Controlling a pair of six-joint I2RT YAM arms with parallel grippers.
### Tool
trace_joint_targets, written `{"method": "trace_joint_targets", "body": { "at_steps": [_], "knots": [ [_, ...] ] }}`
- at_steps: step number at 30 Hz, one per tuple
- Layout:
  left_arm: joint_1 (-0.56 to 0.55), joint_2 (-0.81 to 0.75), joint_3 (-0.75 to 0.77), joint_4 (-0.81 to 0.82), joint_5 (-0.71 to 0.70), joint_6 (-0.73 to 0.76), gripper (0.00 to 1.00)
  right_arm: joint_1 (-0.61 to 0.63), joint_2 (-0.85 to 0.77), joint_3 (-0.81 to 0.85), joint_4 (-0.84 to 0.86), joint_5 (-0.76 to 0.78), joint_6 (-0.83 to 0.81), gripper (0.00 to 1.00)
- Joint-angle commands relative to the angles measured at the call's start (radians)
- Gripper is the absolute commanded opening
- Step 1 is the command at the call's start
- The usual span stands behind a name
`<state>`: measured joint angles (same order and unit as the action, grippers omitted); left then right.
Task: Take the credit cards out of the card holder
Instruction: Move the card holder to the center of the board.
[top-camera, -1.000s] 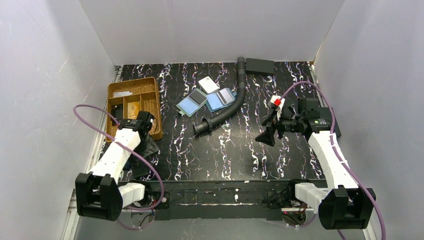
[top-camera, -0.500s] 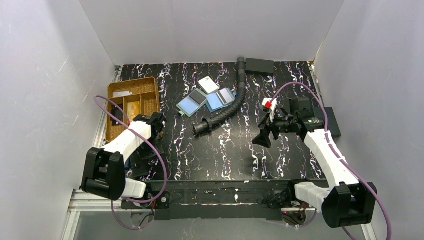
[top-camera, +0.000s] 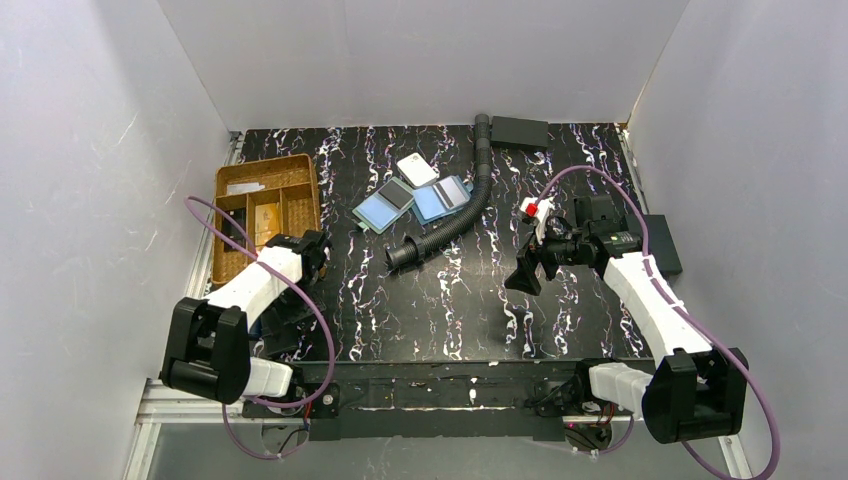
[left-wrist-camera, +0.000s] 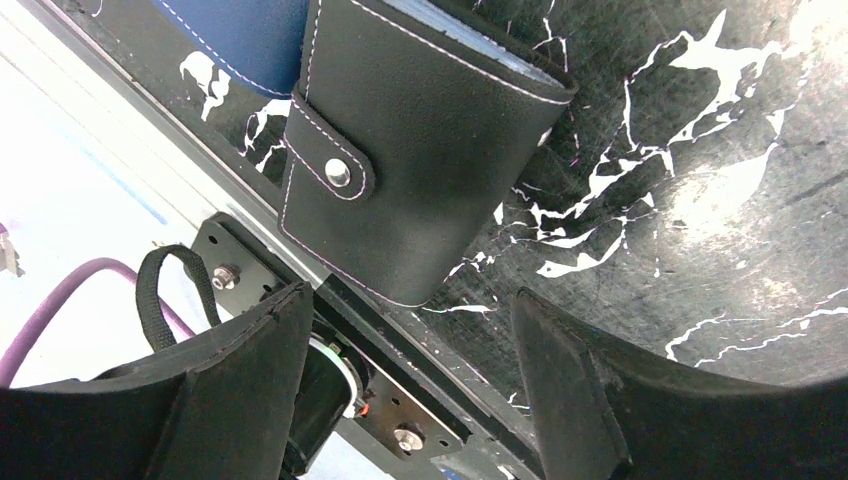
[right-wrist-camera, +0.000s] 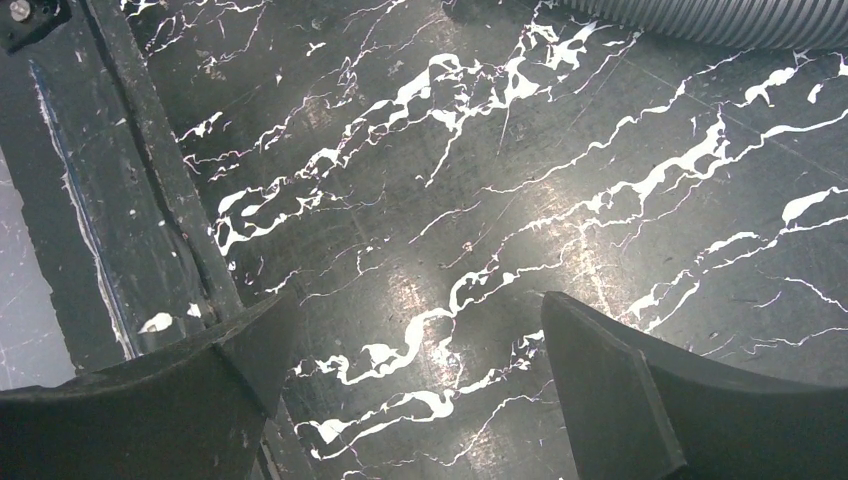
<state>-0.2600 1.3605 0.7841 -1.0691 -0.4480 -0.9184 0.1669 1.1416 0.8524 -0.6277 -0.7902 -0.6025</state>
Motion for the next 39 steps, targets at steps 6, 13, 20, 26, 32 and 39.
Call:
{"method": "trace_joint_targets", "body": {
  "at_steps": [6, 13, 20, 26, 32, 39],
  "knots": [
    [-0.003, -0.001, 0.007, -0.022, -0.049, -0.027, 0.70, 0.003, -0.003, -0.007, 0.011, -0.015, -0.011, 1.00],
    [-0.003, 0.014, 0.017, -0.043, -0.062, -0.049, 0.70, 0.003, -0.021, -0.004, 0.009, -0.024, -0.011, 1.00],
    [-0.004, 0.085, 0.023, -0.037, -0.068, -0.060, 0.67, 0.005, -0.028, -0.004, 0.004, -0.035, -0.013, 1.00],
    [-0.002, 0.146, 0.012, 0.015, -0.074, -0.039, 0.67, 0.005, -0.025, -0.001, -0.003, -0.038, -0.016, 1.00],
    [-0.003, 0.204, -0.004, 0.062, -0.103, -0.069, 0.32, 0.005, -0.019, -0.003, -0.001, -0.022, -0.020, 1.00],
    [-0.035, -0.025, -0.028, 0.097, 0.019, -0.004, 0.00, 0.005, -0.019, -0.004, 0.005, 0.002, -0.025, 1.00]
  ]
}}
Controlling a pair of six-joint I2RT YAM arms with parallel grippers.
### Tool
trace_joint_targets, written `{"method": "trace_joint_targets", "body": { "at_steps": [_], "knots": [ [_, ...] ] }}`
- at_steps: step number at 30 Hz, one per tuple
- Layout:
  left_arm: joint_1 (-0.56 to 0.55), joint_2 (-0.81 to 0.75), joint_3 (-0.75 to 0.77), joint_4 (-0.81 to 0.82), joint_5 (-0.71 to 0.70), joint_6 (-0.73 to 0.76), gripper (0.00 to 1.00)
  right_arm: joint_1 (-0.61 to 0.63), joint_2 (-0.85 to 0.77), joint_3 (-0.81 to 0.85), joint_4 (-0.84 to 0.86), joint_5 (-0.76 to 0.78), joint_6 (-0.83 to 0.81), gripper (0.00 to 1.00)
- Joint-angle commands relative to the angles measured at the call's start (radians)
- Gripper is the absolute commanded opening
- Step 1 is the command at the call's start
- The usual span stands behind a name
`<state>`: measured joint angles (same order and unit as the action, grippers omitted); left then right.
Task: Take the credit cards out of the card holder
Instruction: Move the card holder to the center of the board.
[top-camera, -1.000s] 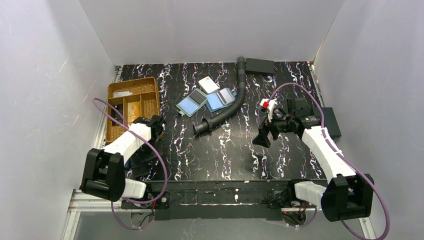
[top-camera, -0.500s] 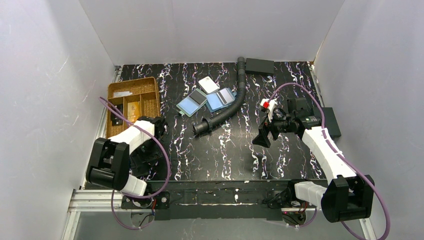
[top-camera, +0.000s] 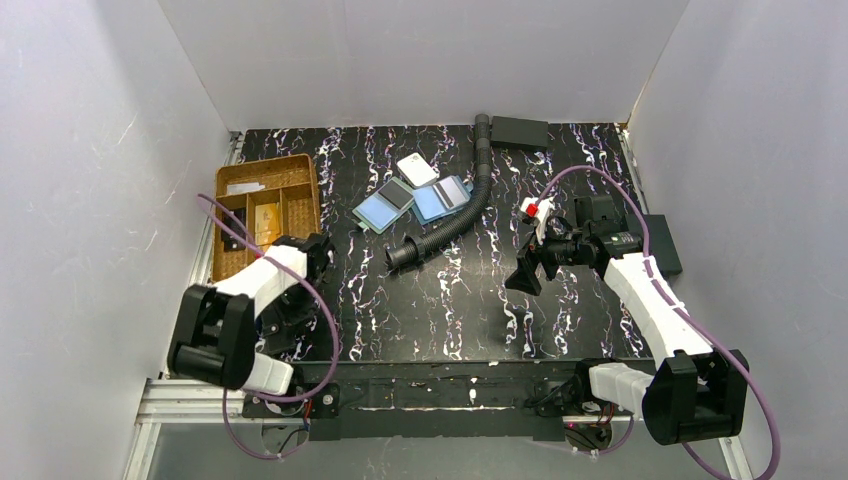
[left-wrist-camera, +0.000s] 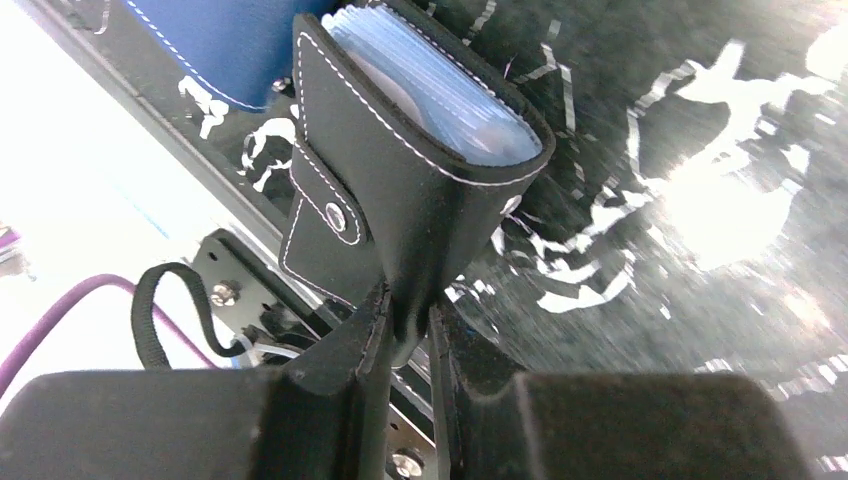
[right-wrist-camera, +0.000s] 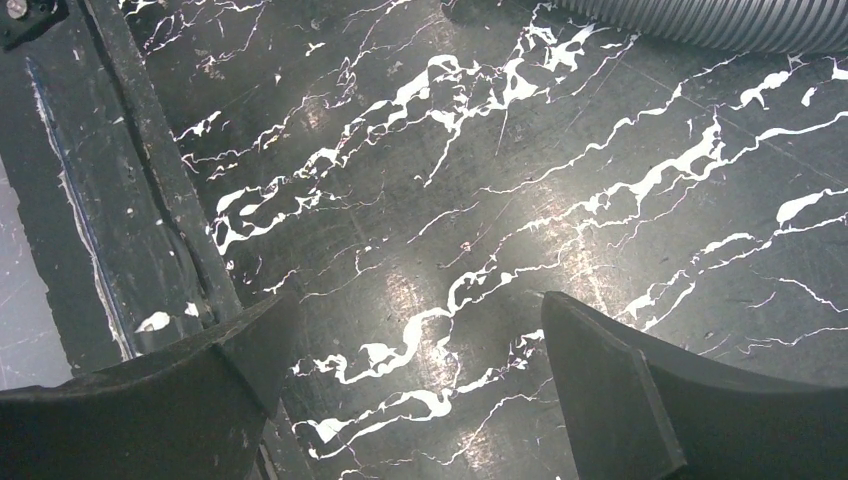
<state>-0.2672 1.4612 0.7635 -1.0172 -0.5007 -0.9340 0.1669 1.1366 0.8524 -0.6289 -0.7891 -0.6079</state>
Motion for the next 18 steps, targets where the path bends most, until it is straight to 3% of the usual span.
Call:
{"method": "trace_joint_targets", "body": {
  "at_steps": [1, 6, 11, 18],
  "knots": [
    [-0.044, -0.141, -0.008, 0.044, 0.089, 0.010, 0.00, 0.005, -0.014, -0.005, 0.007, 0.004, -0.019, 1.00],
    [-0.180, -0.188, -0.001, 0.022, 0.149, -0.063, 0.00, 0.005, -0.007, -0.007, 0.009, 0.019, -0.023, 1.00],
    [-0.384, -0.197, 0.030, 0.017, 0.171, -0.197, 0.00, 0.005, 0.001, -0.011, 0.008, 0.024, -0.034, 1.00],
    [-0.688, 0.028, 0.288, 0.037, 0.140, -0.318, 0.00, 0.004, 0.007, -0.013, 0.004, 0.037, -0.054, 1.00]
  ]
}}
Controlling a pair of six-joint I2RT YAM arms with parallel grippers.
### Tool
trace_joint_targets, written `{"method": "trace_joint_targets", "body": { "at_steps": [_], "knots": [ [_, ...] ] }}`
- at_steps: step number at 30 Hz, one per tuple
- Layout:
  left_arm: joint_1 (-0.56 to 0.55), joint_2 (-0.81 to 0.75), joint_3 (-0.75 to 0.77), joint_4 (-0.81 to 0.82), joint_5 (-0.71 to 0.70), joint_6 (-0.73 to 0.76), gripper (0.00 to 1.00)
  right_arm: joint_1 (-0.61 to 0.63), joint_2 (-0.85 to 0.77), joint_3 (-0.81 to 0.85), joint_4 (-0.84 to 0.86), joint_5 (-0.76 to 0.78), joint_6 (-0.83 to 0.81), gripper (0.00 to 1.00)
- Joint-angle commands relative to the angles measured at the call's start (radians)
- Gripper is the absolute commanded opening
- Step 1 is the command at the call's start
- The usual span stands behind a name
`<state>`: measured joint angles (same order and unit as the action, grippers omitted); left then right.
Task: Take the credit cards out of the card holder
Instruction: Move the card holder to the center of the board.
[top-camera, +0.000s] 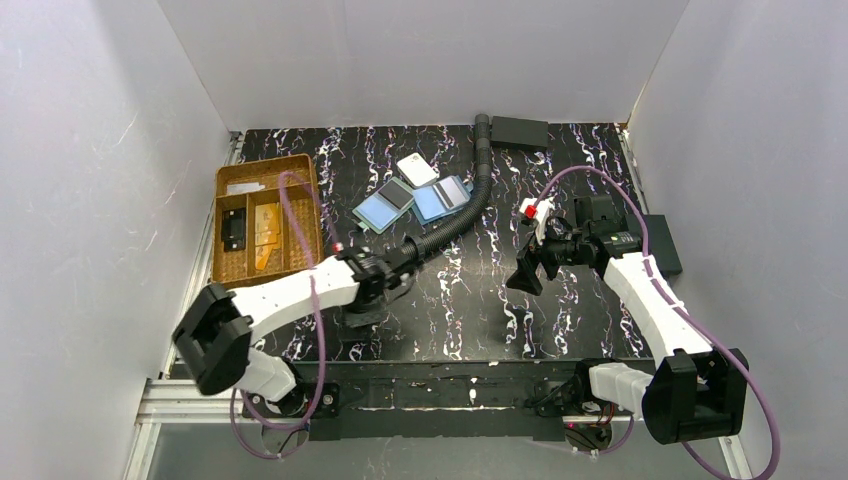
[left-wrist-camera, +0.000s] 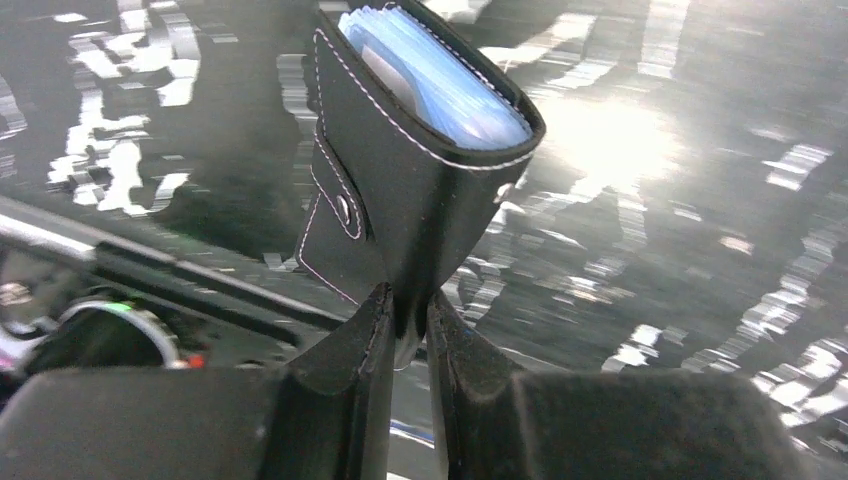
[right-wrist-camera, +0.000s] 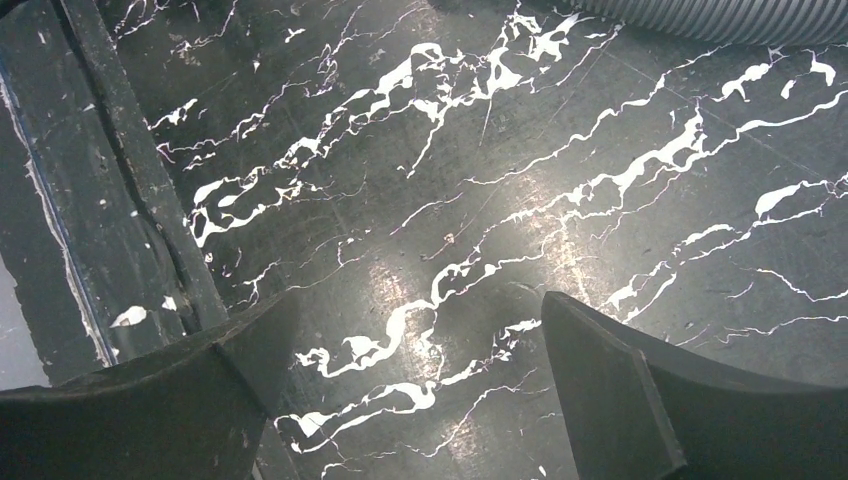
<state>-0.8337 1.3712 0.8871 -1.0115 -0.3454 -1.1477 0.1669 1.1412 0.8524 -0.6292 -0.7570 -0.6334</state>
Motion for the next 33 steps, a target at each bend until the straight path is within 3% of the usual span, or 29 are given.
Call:
{"method": "trace_joint_targets", "body": {
  "at_steps": [1, 7, 11, 16, 21, 23, 27, 29, 33],
  "knots": [
    [-0.155, 0.174, 0.213, 0.038, -0.016, -0.108, 0.00, 0.003, 0.003, -0.013, 0.002, 0.006, -0.033, 1.00],
    [-0.267, 0.518, 0.539, 0.090, 0.024, -0.098, 0.00, -0.027, -0.003, -0.012, -0.030, -0.027, -0.086, 1.00],
    [-0.282, 0.656, 0.689, 0.093, 0.034, -0.086, 0.02, -0.086, -0.012, -0.018, -0.037, -0.057, -0.106, 1.00],
    [-0.284, 0.690, 0.773, 0.165, 0.115, -0.028, 0.26, -0.156, -0.005, -0.027, -0.059, -0.110, -0.138, 1.00],
    [-0.291, 0.573, 0.739, 0.207, 0.099, 0.085, 0.42, -0.235, -0.017, -0.033, -0.121, -0.160, -0.236, 1.00],
    [-0.291, 0.471, 0.668, 0.233, 0.071, 0.136, 0.55, -0.269, -0.028, -0.042, -0.124, -0.175, -0.257, 1.00],
    [-0.290, 0.239, 0.432, 0.425, 0.112, 0.330, 0.77, -0.316, -0.042, -0.053, -0.129, -0.201, -0.278, 1.00],
    [-0.289, 0.102, 0.282, 0.551, 0.205, 0.434, 0.84, -0.320, -0.057, -0.053, -0.145, -0.186, -0.287, 1.00],
    [-0.287, -0.177, 0.039, 0.629, 0.220, 0.503, 0.96, -0.319, -0.133, -0.062, -0.171, -0.145, -0.282, 1.00]
  ]
}}
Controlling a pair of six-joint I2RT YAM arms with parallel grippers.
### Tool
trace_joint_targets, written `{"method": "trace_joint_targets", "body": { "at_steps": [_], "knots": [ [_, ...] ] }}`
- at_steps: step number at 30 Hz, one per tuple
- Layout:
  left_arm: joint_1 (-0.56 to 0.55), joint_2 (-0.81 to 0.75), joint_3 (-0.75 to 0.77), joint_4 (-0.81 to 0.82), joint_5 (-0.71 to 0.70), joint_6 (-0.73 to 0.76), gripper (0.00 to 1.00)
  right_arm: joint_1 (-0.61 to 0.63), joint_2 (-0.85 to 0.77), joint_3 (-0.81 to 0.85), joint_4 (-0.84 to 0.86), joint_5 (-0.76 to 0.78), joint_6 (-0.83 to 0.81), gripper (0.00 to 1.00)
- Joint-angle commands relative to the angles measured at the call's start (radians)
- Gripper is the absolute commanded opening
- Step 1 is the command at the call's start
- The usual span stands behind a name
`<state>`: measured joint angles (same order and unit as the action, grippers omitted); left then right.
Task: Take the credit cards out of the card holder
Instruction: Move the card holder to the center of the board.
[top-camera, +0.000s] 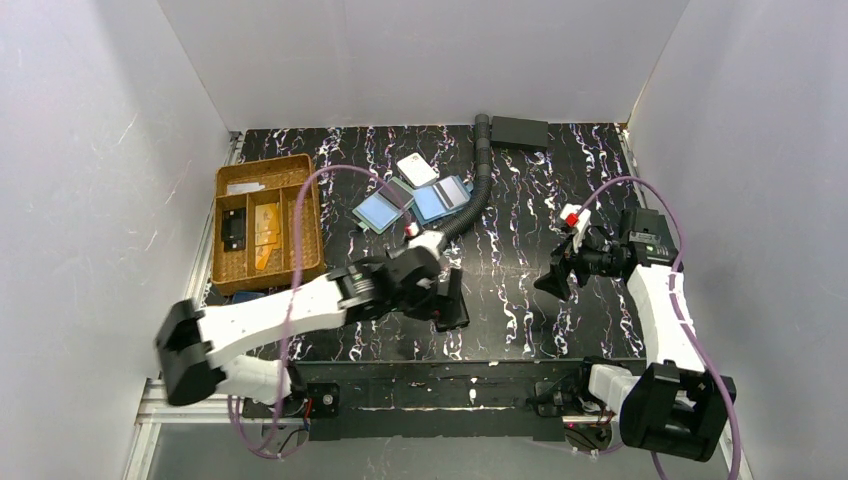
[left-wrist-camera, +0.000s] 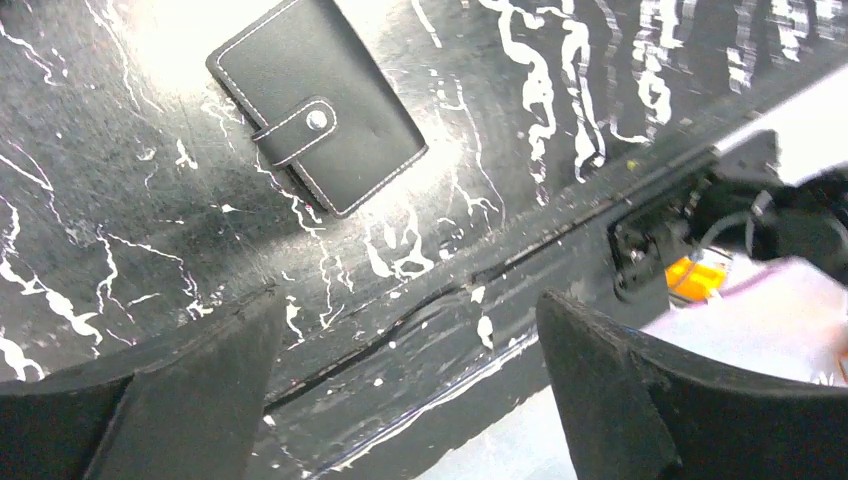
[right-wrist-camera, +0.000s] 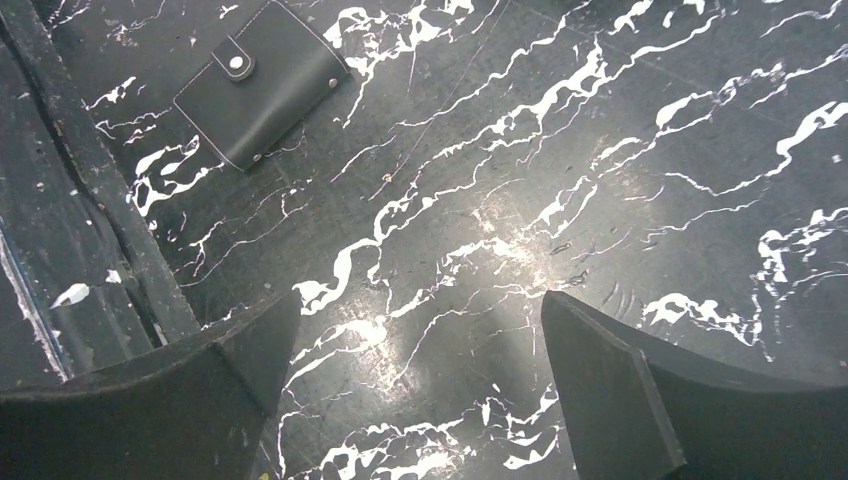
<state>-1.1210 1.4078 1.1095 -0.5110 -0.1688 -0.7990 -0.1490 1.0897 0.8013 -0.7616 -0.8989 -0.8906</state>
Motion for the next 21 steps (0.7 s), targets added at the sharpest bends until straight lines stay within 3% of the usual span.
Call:
{"method": "trace_joint_targets", "body": {
  "at_steps": [1, 7, 10, 13, 21],
  "knots": [
    [0.002, -0.287, -0.239, 0.136, 0.033, 0.157, 0.98, -0.003, -0.103, -0.012, -0.041, 0.014, -0.014, 1.00],
    [0.018, -0.753, -0.585, 0.234, -0.025, 0.038, 0.98, -0.007, -0.148, 0.064, -0.182, 0.079, -0.039, 1.00],
    [0.023, -0.896, -0.678, 0.287, 0.011, -0.003, 0.98, -0.006, -0.122, 0.104, -0.214, 0.084, -0.021, 1.00],
    [0.023, -0.926, -0.704, 0.291, 0.026, -0.048, 0.98, -0.006, -0.113, 0.116, -0.211, 0.061, 0.003, 1.00],
    [0.024, -0.776, -0.654, 0.301, 0.024, -0.075, 0.98, -0.004, -0.080, 0.086, -0.042, 0.020, 0.154, 1.00]
  ]
}}
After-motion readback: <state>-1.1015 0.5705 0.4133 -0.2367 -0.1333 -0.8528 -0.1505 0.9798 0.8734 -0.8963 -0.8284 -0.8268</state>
